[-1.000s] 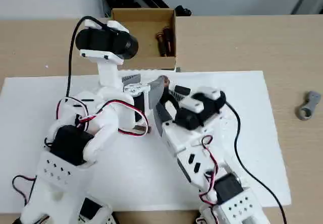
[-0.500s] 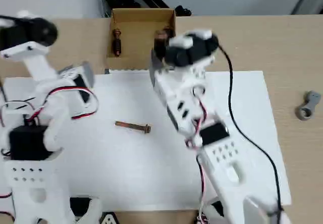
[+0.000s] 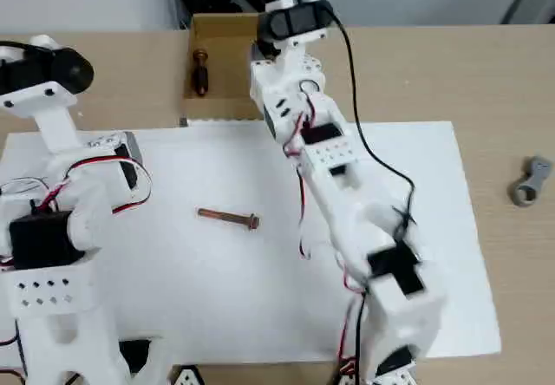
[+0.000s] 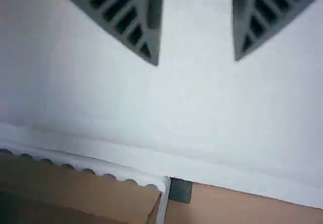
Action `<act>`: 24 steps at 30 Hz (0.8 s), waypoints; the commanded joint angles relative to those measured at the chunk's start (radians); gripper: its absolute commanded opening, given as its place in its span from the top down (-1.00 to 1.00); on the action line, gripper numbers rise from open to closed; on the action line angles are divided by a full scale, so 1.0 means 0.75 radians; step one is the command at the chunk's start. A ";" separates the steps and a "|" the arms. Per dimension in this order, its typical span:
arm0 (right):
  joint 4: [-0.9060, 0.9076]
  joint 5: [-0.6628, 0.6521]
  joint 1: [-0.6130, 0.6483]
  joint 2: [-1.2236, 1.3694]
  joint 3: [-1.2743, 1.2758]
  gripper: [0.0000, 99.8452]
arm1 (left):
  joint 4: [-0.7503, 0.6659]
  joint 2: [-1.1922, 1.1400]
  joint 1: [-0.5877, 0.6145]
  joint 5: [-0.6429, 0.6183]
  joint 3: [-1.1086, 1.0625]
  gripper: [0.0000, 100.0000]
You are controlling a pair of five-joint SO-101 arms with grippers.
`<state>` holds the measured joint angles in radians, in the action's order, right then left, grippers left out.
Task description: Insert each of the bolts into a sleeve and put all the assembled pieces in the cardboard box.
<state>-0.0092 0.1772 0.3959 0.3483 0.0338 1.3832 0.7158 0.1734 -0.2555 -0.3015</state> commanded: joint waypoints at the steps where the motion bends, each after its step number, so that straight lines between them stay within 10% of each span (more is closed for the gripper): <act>1: -0.034 0.010 -0.030 0.195 -0.295 0.98 | 0.010 0.027 0.008 0.016 0.003 0.83; 24: 0.220 0.104 -0.032 0.277 -0.468 0.64 | 0.147 -0.182 -0.366 0.796 -0.056 0.75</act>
<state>0.1197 0.2463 0.3836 0.7104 -0.2670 1.4814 0.6329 -0.0598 0.2478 -0.3567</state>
